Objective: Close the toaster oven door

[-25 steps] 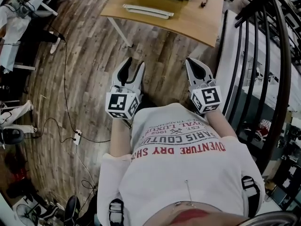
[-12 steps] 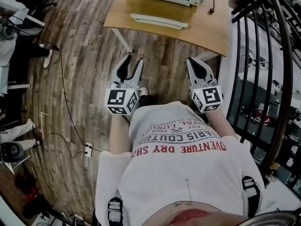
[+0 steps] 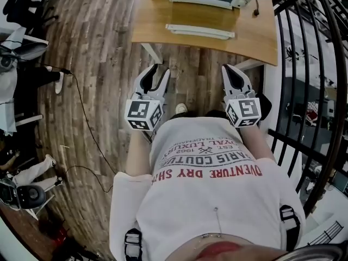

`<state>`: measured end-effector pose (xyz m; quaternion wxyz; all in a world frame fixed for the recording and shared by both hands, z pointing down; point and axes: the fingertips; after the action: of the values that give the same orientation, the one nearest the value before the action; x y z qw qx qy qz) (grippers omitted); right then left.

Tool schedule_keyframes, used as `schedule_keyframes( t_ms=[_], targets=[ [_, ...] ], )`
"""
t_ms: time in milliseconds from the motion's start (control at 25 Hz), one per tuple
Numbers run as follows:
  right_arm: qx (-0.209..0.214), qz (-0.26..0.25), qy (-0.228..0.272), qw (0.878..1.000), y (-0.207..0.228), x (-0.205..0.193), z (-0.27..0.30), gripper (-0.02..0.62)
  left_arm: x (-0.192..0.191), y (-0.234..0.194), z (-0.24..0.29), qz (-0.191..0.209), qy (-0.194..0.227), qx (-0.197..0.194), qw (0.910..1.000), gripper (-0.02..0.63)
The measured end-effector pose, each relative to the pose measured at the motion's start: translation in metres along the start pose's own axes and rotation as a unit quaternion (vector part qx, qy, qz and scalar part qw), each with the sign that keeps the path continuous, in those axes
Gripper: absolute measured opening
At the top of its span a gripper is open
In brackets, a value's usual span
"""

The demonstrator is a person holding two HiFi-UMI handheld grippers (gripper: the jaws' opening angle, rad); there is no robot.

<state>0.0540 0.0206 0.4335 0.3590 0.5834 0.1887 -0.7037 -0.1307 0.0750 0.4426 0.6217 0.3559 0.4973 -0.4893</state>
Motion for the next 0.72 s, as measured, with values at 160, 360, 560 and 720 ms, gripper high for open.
schedule_keyframes(
  t_ms=[160,360,560,720],
  targets=[
    [-0.012,0.001,-0.014,1.0,0.001,-0.006,0.016,0.005,-0.015,-0.014,0.019,-0.014,-0.016,-0.016,0.9996,0.169],
    [-0.023,0.008,-0.02,1.0,0.018,-0.007,0.043,0.005,-0.037,-0.028,0.056,-0.025,-0.042,-0.033,0.9983,0.169],
    [-0.015,0.012,-0.023,1.0,0.042,0.0,0.07,0.005,-0.057,-0.041,0.105,-0.042,-0.071,-0.037,0.9959,0.169],
    [-0.012,0.015,-0.033,0.999,0.066,0.002,0.098,0.005,-0.078,-0.057,0.147,-0.046,-0.103,-0.032,0.9931,0.169]
  ],
)
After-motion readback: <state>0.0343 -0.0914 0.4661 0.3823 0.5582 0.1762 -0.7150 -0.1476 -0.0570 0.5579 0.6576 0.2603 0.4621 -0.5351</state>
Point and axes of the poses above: the fingertips, and each gripper's own axes: z forward along the fingers, y to its right, x out of its top, and after that the axes turned 9 degrees about z, right-handed
